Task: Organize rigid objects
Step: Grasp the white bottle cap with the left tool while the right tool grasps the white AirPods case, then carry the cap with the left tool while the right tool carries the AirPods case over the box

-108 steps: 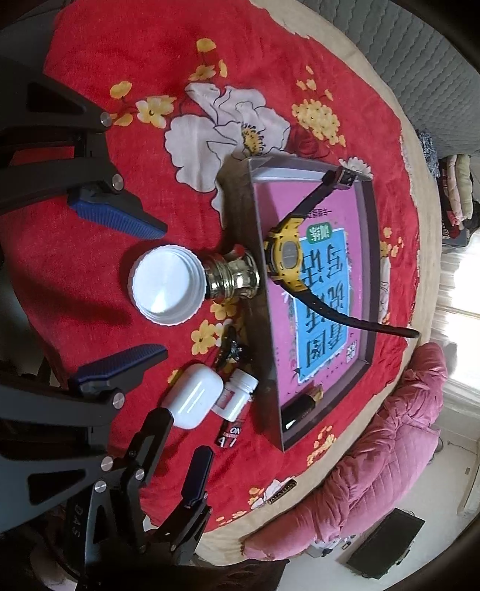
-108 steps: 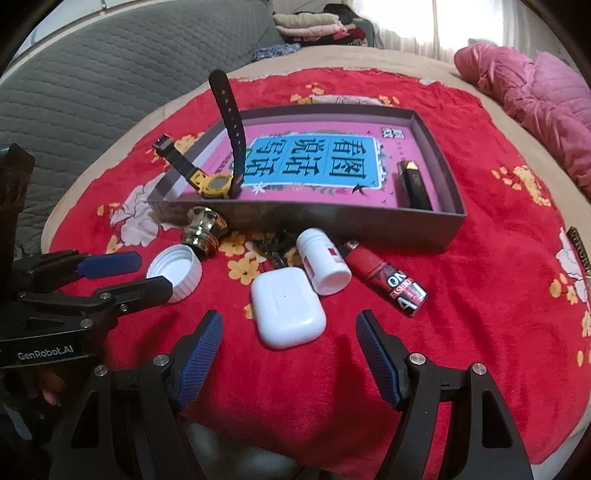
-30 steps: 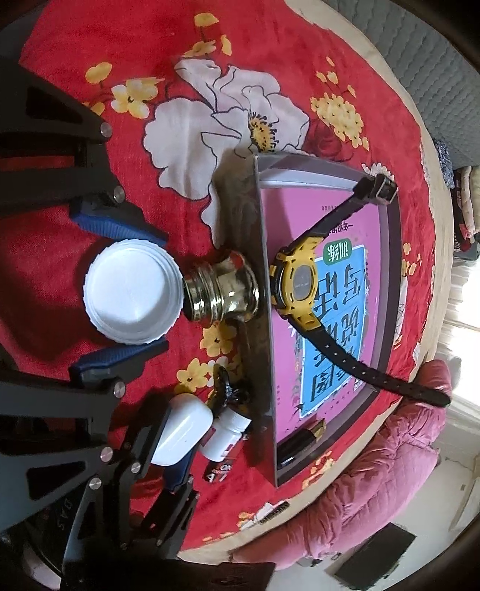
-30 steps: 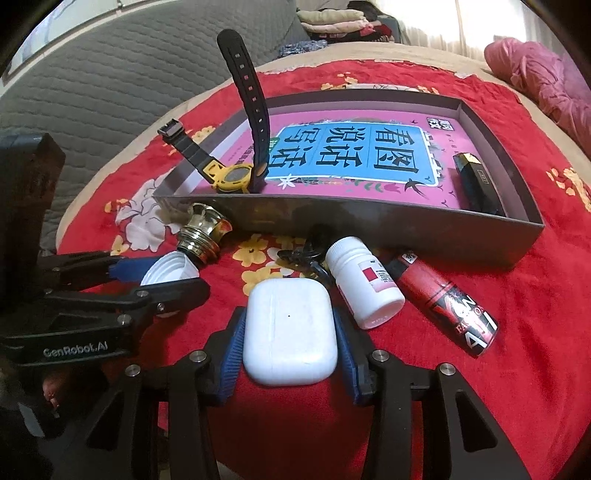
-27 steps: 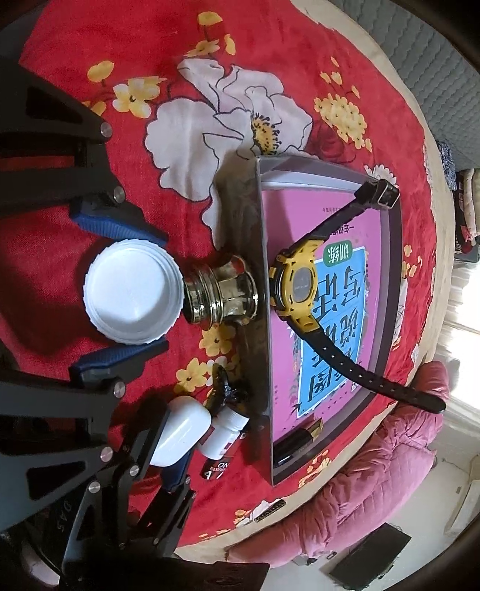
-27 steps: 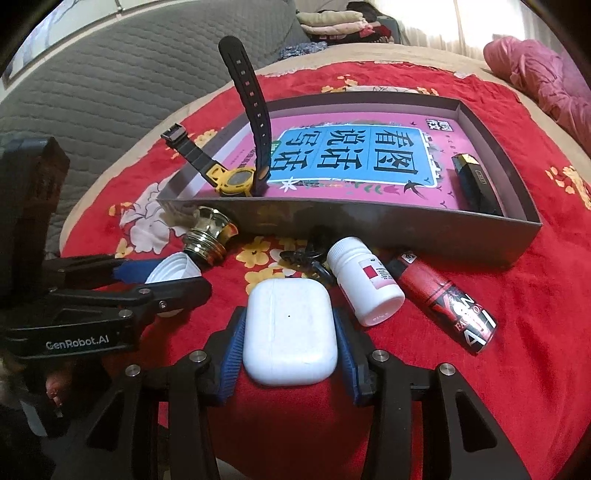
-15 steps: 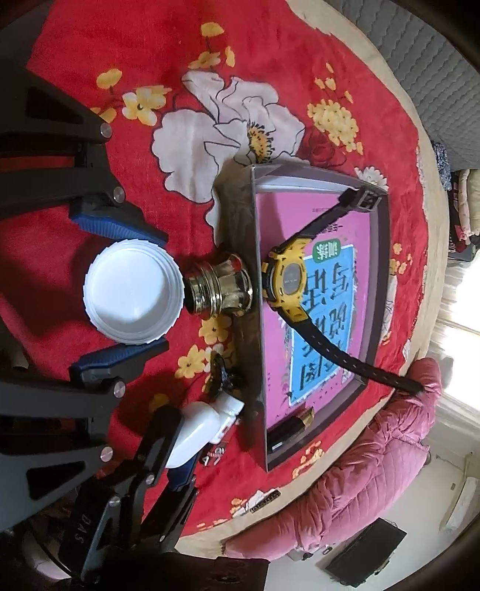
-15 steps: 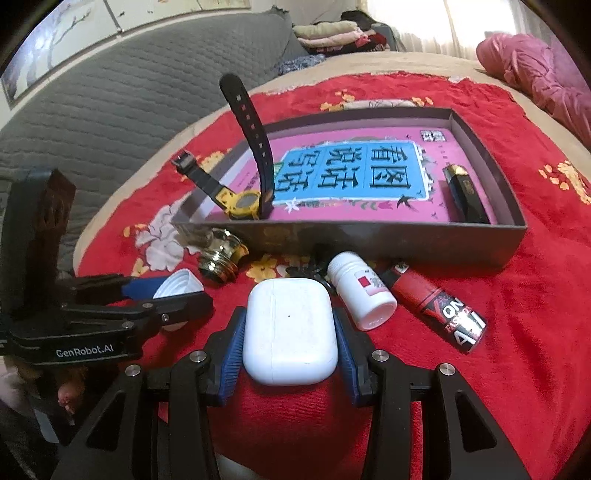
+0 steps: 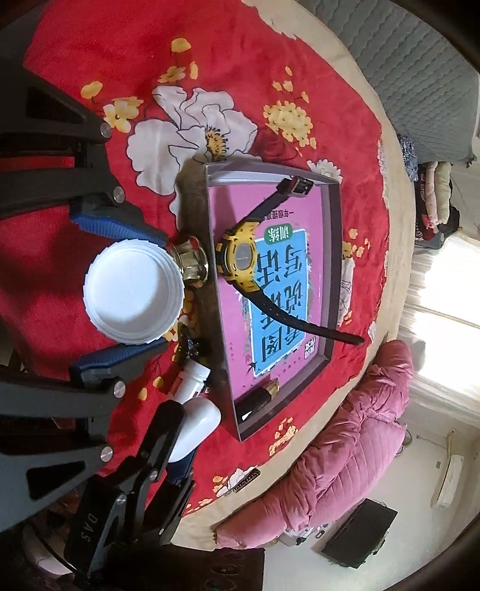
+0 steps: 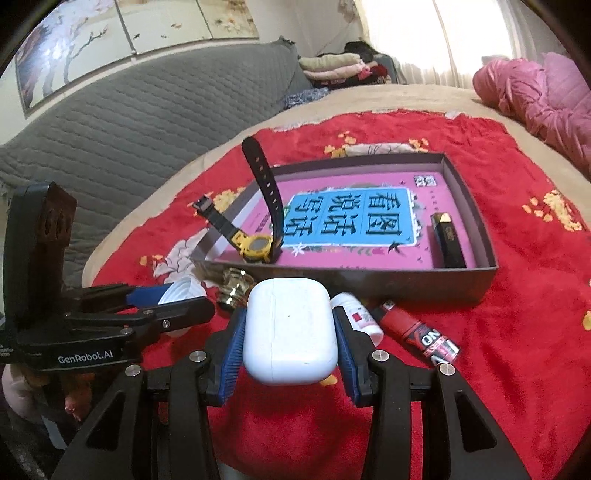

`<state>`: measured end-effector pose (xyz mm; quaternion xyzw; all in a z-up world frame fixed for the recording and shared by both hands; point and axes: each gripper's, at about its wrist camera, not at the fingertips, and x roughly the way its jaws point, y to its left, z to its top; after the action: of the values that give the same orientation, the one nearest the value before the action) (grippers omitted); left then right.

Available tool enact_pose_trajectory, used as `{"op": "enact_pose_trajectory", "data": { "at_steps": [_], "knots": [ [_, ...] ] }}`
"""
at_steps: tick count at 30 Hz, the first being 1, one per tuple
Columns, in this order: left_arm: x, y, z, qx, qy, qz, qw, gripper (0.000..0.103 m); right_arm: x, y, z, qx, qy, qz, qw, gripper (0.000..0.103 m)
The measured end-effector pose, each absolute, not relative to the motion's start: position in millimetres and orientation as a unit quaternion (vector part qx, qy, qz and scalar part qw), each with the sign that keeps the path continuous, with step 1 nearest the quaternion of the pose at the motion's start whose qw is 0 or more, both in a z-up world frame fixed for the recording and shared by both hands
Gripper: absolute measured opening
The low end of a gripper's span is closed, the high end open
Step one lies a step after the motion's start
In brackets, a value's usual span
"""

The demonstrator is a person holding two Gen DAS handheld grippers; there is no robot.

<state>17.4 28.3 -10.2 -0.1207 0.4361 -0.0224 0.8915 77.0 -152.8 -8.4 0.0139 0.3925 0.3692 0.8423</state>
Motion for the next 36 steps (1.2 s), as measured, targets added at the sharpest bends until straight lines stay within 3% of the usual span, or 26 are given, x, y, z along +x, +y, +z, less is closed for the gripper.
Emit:
{"op": "enact_pose_trajectory", "data": {
  "at_steps": [36],
  "knots": [
    [44.5,-5.4,5.5,-0.106,0.425,-0.042,0.898,0.050,85.3,-180.4,14.7,-0.009,0.340,0.305,0.890,0.046]
  ]
}}
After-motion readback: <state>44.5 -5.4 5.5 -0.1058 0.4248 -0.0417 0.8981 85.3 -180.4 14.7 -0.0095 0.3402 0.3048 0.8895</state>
